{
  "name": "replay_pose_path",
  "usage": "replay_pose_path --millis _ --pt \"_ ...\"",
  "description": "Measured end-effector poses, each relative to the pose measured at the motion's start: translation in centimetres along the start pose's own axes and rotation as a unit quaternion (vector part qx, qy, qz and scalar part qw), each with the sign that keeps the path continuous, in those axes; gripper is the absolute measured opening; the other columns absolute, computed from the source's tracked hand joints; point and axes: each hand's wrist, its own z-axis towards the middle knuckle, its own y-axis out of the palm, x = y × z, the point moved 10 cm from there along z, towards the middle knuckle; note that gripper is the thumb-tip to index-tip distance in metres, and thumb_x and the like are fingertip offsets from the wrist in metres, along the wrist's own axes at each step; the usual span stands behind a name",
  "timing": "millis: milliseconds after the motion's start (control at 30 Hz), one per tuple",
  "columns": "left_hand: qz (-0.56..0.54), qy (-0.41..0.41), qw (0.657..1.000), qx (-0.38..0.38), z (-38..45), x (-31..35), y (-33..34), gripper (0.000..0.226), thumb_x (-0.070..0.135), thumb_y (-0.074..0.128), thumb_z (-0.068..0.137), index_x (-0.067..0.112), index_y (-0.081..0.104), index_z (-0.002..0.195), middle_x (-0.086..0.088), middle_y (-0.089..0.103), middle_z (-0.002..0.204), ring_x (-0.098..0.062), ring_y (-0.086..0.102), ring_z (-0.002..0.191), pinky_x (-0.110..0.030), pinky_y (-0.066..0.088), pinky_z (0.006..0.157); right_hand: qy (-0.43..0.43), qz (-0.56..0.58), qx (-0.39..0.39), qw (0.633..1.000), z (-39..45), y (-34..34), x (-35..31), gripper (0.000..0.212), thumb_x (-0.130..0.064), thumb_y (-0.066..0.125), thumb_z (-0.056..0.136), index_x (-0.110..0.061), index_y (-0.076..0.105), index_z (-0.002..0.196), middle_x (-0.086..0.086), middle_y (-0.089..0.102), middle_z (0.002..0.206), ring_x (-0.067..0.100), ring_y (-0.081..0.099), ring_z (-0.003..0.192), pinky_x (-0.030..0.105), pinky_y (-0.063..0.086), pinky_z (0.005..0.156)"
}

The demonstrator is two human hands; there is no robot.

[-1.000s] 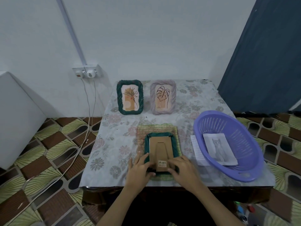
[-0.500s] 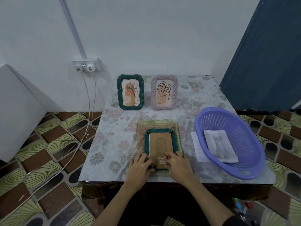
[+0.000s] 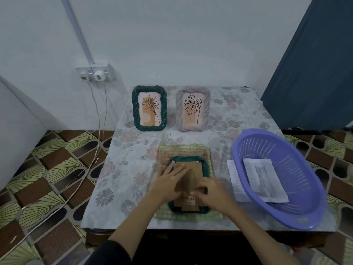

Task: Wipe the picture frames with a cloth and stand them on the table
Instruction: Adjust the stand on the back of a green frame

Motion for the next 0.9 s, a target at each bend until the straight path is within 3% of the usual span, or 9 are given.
replay_pose_path --millis 67,167,233,300,400,500,667,833,900 --pt "0.006 -0.006 1.000 -0.029 0.6 -0.4 0.6 0.085 0.060 0.053 0.084 0.034 0.006 0.150 0.012 -0.001 0.159 -0.019 -0.014 0.145 -0.054 -0.004 0.116 0.015 -0.021 0.050 0.998 1.4 -2.0 1.3 0.036 -0.037 0.048 0.094 -0.015 0.060 0.118 -0.002 0.055 0.123 0.018 0.042 0.119 0.029 0.036 0.096" --pt "0.005 -0.018 0.999 -0.038 1.0 -0.7 0.7 0.087 0.066 0.053 0.080 0.037 0.009 0.150 0.015 0.002 0.158 -0.016 -0.014 0.145 -0.056 -0.007 0.114 0.016 -0.115 0.049 0.992 3.5 -2.5 2.7 0.043 -0.031 0.036 0.099 -0.018 0.040 0.139 -0.003 0.040 0.140 0.022 0.029 0.129 0.031 0.030 0.101" --pt "0.010 -0.017 0.999 -0.033 1.1 -0.7 0.5 0.086 0.067 0.052 0.080 0.038 0.010 0.149 0.016 0.003 0.158 -0.015 -0.014 0.145 -0.056 -0.011 0.112 0.014 -0.162 0.043 0.986 4.5 -2.1 2.8 0.041 -0.027 0.037 0.098 -0.019 0.043 0.137 -0.001 0.043 0.137 0.025 0.036 0.125 0.039 0.036 0.096" --pt "0.010 -0.015 0.999 -0.028 0.8 -0.7 0.4 0.085 0.068 0.051 0.080 0.039 0.010 0.149 0.017 0.002 0.158 -0.014 -0.014 0.145 -0.055 -0.014 0.111 0.002 -0.201 0.084 0.976 4.7 -2.1 2.3 0.037 -0.021 0.047 0.086 -0.016 0.061 0.120 0.002 0.059 0.120 0.027 0.053 0.108 0.043 0.049 0.077" --pt "0.008 -0.013 1.000 -0.024 0.7 -0.8 0.6 0.085 0.070 0.048 0.080 0.042 0.006 0.148 0.019 -0.001 0.157 -0.014 -0.015 0.145 -0.055 -0.017 0.110 0.008 -0.236 0.120 0.964 4.8 -2.0 1.8 0.041 -0.023 0.043 0.076 -0.012 0.069 0.106 0.002 0.067 0.101 0.021 0.049 0.095 0.040 0.054 0.062" --pt "-0.002 -0.016 1.000 -0.017 0.6 -0.9 0.6 0.084 0.070 0.047 0.080 0.043 0.005 0.148 0.020 -0.003 0.157 -0.013 -0.016 0.145 -0.054 -0.019 0.109 0.027 -0.257 0.129 0.957 5.1 -1.9 1.1 0.044 -0.025 0.043 0.074 -0.010 0.071 0.103 0.003 0.068 0.094 0.023 0.062 0.088 0.042 0.054 0.062" --pt "-0.010 -0.096 0.995 0.028 -0.4 -2.2 0.6 0.098 0.079 0.041 0.075 0.031 -0.001 0.150 0.014 -0.008 0.158 -0.016 -0.016 0.145 -0.058 -0.019 0.107 0.064 -0.214 0.148 0.963 6.1 -3.0 -0.9 0.045 -0.024 0.032 0.075 -0.012 0.071 0.092 0.006 0.066 0.093 0.026 0.059 0.086 0.042 0.047 0.067" --pt "-0.017 -0.150 0.988 0.029 -1.5 -3.1 1.4 0.113 0.092 0.018 0.061 0.026 0.004 0.151 0.014 -0.008 0.158 -0.019 -0.018 0.145 -0.067 -0.017 0.103 -0.059 -0.184 0.033 0.981 7.2 0.5 -4.1 0.048 -0.026 0.034 0.088 -0.029 0.049 0.133 0.000 0.049 0.133 0.025 0.040 0.124 0.047 0.034 0.095" --pt "-0.007 -0.142 0.989 0.042 -1.4 -3.0 1.4 0.119 0.095 0.006 0.053 0.029 0.005 0.151 0.014 -0.005 0.158 -0.020 -0.018 0.145 -0.068 -0.018 0.101 -0.065 -0.222 0.023 0.973 7.0 1.2 -4.3 0.045 -0.026 0.041 0.086 -0.029 0.053 0.129 -0.001 0.054 0.129 0.025 0.046 0.119 0.049 0.039 0.092"
